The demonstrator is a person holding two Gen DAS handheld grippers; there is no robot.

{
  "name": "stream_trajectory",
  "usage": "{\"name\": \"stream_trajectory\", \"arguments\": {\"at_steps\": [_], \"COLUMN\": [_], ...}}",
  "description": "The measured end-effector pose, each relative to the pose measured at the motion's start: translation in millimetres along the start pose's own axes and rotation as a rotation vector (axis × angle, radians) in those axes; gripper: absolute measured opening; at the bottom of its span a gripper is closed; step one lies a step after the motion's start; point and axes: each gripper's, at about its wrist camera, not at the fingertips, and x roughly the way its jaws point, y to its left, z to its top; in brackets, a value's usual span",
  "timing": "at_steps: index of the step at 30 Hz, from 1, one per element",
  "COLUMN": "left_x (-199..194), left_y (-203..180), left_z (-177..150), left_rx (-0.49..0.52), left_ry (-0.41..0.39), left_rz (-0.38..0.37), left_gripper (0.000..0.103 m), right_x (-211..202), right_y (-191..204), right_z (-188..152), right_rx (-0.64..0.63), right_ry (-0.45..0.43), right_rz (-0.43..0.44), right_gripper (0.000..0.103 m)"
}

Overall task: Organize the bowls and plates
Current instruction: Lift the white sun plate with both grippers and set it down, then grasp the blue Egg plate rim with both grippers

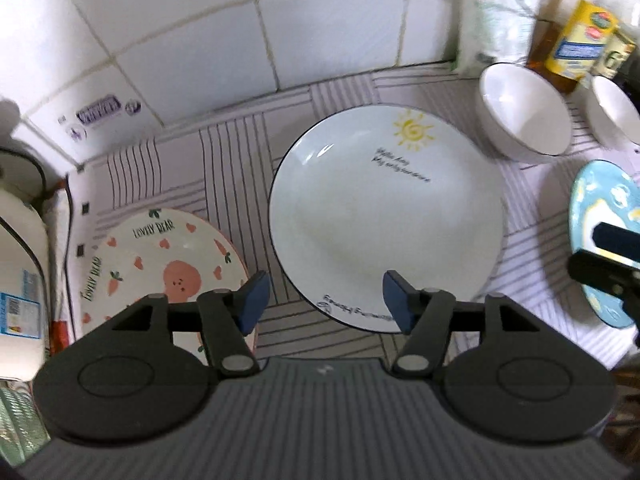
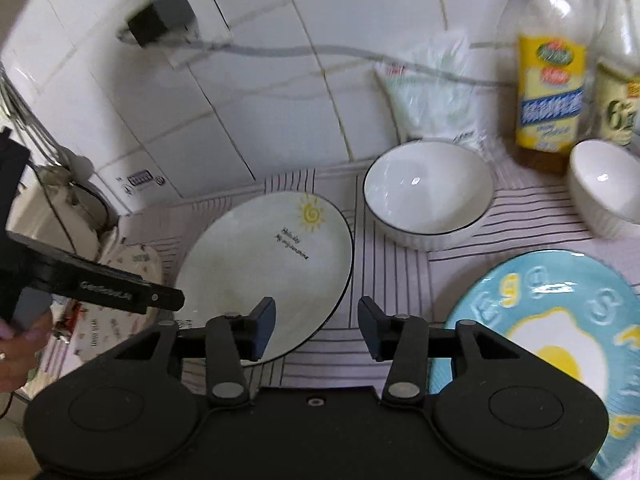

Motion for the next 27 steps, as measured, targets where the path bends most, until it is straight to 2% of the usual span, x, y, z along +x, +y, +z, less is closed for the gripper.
{"name": "stream_trajectory", "arguments": {"at_steps": [4, 6, 7, 11, 14, 19, 21, 27], "left_x": [-29, -43, -48, -66, -78, -85, -84, -70], "left_y": [-16, -26, -31, -59, -81, -114, -126, -149], "left_z": [-1, -2, -3, -3, -4, -5, -5, -3], "left_rx": [0.031, 0.047, 0.056, 0.097, 0.128, 0.157, 0.175, 0.158], "left_ry": [-0.027, -0.037, -0.039, -0.055, -0.073, -0.096, -0.093, -0.103], "left_rz": [-0.022, -0.036, -0.041, -0.068, -0.092, -0.119, -0.118, -0.119], "left_gripper": [0.073, 0.077, 0.078, 0.086, 0.091, 0.096, 0.096, 0.1], "right_x": [-42, -64, -72, -107, -134, -171, -177, -176], "right_y": [4, 6, 6, -4, -13, -22, -30, -65], "right_z": [1, 0, 0, -4, -6, -10, -14, -40], "right_rx": [0.027, 0.02, 0.011, -0.003, 0.018, -0.01, -0.018, -0.025], "right_ry": [-0.018, -0.045, -0.053, -0.107, -0.141, -0.16, -0.168, -0.209], "right_rz": [0.017, -0.004, -0.021, -0.052, -0.106, -0.069, -0.066, -0.138], "right_gripper": [0.075, 0.081, 0.089, 0.089, 0.09, 0.098, 0.098, 0.098]}}
